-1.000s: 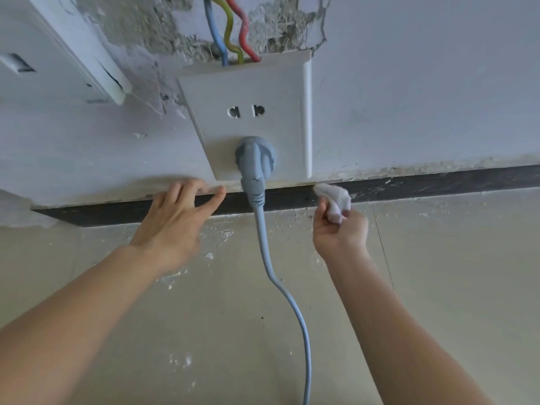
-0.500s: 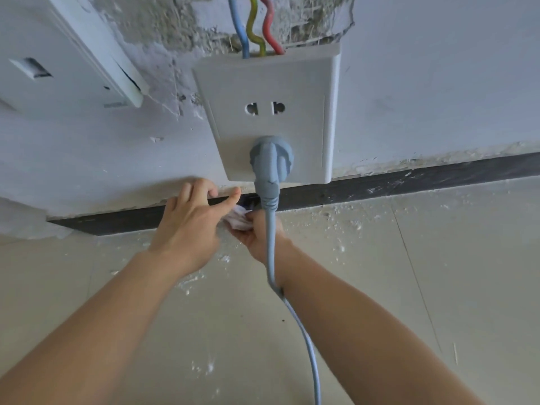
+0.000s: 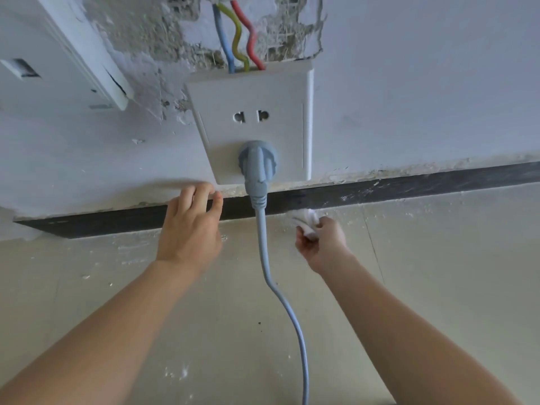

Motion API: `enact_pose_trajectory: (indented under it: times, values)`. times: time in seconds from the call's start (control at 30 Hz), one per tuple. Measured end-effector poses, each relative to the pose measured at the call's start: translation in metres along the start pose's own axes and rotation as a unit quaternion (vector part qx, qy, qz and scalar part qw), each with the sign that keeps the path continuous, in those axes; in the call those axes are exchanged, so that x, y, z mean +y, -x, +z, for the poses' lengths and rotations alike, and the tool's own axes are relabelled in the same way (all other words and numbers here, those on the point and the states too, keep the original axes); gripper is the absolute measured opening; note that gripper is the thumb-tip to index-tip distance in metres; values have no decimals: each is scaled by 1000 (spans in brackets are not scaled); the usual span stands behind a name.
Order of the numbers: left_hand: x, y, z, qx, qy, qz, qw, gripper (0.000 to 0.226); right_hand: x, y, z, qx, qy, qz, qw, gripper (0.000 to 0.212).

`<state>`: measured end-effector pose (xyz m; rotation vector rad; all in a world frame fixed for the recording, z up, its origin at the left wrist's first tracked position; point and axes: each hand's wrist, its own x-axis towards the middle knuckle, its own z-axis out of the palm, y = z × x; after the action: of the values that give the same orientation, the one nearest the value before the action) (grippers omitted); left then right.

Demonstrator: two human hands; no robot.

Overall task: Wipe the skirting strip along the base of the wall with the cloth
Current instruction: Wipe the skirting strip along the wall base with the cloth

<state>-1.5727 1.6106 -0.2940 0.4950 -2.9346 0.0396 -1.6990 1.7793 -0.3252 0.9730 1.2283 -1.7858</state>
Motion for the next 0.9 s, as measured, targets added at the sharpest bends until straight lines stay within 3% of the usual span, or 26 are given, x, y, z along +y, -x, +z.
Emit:
enact_pose_trajectory:
  times: [0.1, 0.2, 0.27, 0.37, 0.47, 0.57, 0.63, 0.7, 0.77, 0.83, 0.9]
  values:
    - [2, 2, 0, 11, 2, -13, 1000, 43, 29, -4, 28, -103, 98, 47, 989, 20]
    - [6, 5, 2, 9, -5, -26, 1000, 51, 22, -16, 47, -130, 76, 26, 988, 27]
    - [10, 7, 4, 9, -14, -21, 1000, 55, 0, -26, 42, -71, 56, -5, 996, 37]
    - [16, 8, 8, 19, -25, -28, 999, 51, -44, -35, 8, 11, 56, -49, 997, 28]
    - [22, 6, 10, 25, -47, -44, 998, 45, -81, -31, -27, 60, -9, -104, 993, 25]
    - [28, 3, 8, 34, -49, -46, 997, 45, -98, -23, -53, 102, -110, -155, 976, 35]
    - [29, 3, 7, 41, -49, -41, 997, 50, -91, -16, -60, 118, -80, -146, 979, 28]
    - [29, 3, 7, 38, -59, -34, 997, 60, -68, -11, -52, 89, -10, -100, 991, 20]
    - [29, 4, 9, 33, -68, -31, 997, 65, -40, -12, -32, 8, 48, -43, 998, 16]
    - [31, 3, 9, 29, -69, -34, 997, 67, -12, -12, -7, -80, 107, 1, 991, 15]
    - [32, 3, 8, 27, -63, -37, 997, 67, 4, -9, 17, -119, 131, 23, 984, 14]
